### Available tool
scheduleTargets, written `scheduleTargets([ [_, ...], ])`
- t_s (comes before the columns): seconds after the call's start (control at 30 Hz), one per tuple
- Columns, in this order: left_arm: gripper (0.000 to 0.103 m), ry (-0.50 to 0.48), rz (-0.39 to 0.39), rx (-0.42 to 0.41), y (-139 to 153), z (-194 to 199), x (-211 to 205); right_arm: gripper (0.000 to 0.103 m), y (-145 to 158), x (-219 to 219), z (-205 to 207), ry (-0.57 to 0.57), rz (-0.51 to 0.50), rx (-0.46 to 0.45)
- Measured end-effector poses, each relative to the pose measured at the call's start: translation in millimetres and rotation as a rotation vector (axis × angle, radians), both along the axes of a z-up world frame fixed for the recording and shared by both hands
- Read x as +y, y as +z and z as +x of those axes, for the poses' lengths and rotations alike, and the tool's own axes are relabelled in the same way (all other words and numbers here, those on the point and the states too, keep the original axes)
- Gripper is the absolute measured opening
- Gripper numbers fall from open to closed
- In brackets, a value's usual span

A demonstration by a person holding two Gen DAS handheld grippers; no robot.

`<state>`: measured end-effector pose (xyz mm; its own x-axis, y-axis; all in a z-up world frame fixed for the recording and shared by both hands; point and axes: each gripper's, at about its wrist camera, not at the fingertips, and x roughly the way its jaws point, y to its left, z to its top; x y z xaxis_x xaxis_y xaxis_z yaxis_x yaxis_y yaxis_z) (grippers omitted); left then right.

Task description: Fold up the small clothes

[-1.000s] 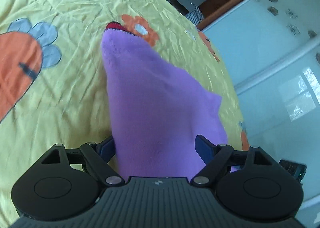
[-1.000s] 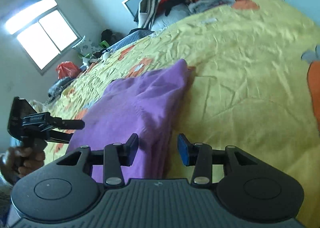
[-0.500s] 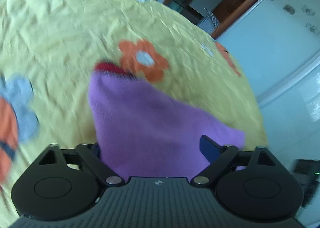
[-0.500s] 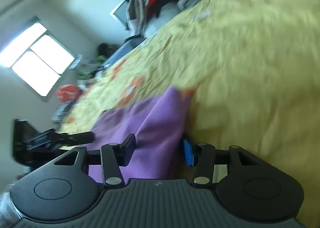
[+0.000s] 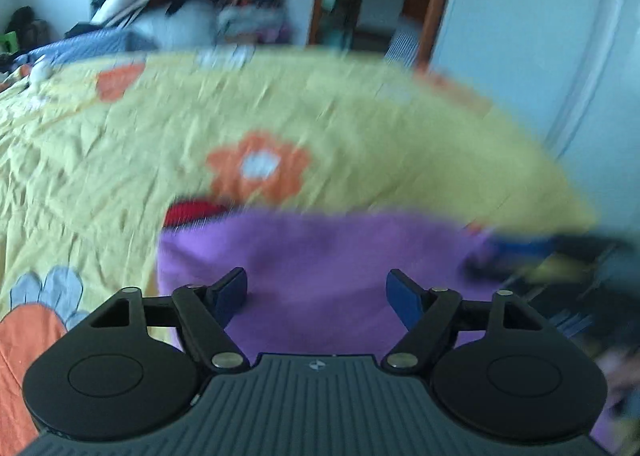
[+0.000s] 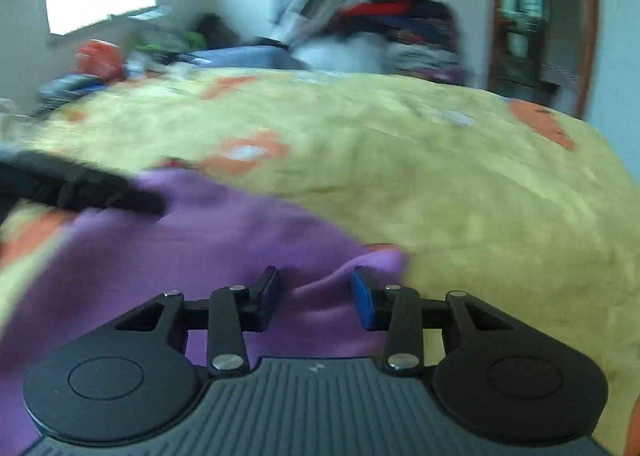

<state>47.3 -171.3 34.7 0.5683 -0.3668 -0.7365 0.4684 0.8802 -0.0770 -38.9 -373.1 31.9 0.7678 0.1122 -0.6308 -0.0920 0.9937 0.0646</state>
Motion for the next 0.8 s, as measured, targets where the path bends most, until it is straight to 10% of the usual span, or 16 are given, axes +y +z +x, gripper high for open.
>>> scheduleTargets([
  [0.17,0.083,0.087,0.021,-0.026,-0.3,5.0,14.7,0.051,17.5,-13.9,-7.6,-0.032,0.030,-0.010],
  [0.47,0.085,0.106,0.026,-0.065,8.5,-24.2,20.2,0.048,15.2,41.9,-96.2,0.314,0.021,-0.050],
  [0.8,0.086,0.104,-0.011,-0.064,19.1,-50.0,33.4,0.049,34.6,27.9,-113.4,0.181,0.010,-0.066],
])
